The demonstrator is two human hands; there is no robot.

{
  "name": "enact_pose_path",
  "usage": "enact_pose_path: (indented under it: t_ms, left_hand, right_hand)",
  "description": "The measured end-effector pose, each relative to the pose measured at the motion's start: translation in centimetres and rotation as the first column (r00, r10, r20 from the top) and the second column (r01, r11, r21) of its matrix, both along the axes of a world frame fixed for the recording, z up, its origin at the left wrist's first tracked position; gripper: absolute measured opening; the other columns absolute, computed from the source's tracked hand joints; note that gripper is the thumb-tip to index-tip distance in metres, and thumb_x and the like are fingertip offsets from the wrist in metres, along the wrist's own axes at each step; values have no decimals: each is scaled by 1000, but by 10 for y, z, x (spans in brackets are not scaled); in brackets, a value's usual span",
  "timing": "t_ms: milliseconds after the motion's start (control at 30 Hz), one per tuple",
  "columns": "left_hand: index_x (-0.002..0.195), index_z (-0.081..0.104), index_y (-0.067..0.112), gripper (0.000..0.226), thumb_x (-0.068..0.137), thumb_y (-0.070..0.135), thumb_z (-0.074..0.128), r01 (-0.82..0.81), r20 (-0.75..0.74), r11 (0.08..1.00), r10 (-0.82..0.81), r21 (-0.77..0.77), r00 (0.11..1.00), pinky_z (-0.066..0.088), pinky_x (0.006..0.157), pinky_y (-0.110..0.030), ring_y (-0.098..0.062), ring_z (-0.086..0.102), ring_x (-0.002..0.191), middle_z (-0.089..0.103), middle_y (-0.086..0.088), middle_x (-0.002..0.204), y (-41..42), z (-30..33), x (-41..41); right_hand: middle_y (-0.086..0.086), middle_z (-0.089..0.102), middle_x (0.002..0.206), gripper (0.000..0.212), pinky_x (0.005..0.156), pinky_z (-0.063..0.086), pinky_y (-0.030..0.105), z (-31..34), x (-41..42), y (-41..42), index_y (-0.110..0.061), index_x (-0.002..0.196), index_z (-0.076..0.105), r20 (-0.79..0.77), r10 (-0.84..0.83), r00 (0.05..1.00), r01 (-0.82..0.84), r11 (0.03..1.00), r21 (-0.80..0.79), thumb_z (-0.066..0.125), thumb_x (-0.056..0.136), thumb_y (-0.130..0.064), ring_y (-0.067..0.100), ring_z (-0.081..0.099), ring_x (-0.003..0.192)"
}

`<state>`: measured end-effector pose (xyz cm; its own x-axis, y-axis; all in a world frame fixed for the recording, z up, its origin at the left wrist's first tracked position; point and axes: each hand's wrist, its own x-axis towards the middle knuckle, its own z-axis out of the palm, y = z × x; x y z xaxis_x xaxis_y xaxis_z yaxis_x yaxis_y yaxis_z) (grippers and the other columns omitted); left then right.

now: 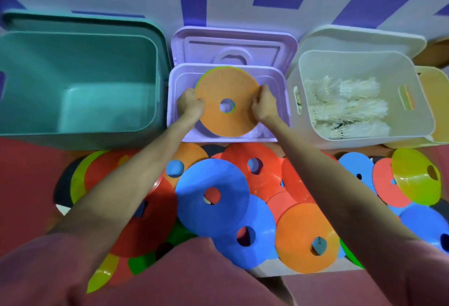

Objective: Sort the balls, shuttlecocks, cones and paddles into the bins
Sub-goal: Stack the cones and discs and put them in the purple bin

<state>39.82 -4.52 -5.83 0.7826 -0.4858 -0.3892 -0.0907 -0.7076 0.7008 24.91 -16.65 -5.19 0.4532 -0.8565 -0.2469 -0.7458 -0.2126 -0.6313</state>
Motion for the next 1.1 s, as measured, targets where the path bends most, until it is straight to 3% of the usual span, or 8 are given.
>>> enact_pose_path:
  t_ms: [133,333,500,633,767,967,1100]
  left_hand:
    - [109,60,-1,27,87,12,52,94,24,986,-98,137,995,48,83,-44,-41,58,104,63,-23,111,2,-12,3]
    - [126,51,8,41,85,6,49,171,-62,969,-162,178,985,47,84,-37,-35,56,109,59,-15,122,6,-11,0]
    - [140,34,13,60,83,14,52,211,23,954,-221,211,975,46,90,-40,-37,49,116,46,-19,131,12,4,-19]
    - [135,42,8,52,85,10,54,240,184,971,-233,-13,955,41,97,-40,-33,49,119,47,-18,131,28,22,-49]
    - [117,58,7,33,85,12,53,332,344,902,-230,-275,910,46,90,-41,-25,58,108,61,-9,117,44,38,-94]
    - [108,63,4,29,92,22,46,558,476,761,-375,-332,795,52,82,-40,-27,64,95,66,-11,104,46,44,-176]
    - [110,63,5,30,94,23,45,620,427,726,-480,-297,766,50,84,-38,-27,64,94,67,-12,105,36,37,-243]
  right_hand:
    - [28,57,114,22,74,37,37,-17,-1,1,1,109,46,-68,5,998,-2,999,49,44,88,-2,42,55,103]
    - [30,51,125,44,89,40,41,-19,-2,1,6,130,36,-186,56,981,-42,996,79,45,89,-5,44,49,116]
    - [30,45,123,48,95,37,43,1,-16,14,4,133,36,-153,156,976,-164,985,-46,49,88,-8,45,44,116]
    - [26,44,128,51,102,31,36,35,-57,40,4,135,39,50,241,969,-215,929,-302,52,87,-8,40,43,120]
    - [20,46,122,44,98,41,39,53,-118,71,2,129,45,217,192,957,-104,927,-361,49,85,-7,34,50,112]
    - [20,50,116,42,95,35,31,32,-236,74,1,127,47,93,76,993,-30,908,-417,50,86,-8,33,47,111]
    - [25,49,116,44,97,35,42,13,-321,54,5,124,47,22,-19,1000,26,922,-385,47,84,-13,40,46,111]
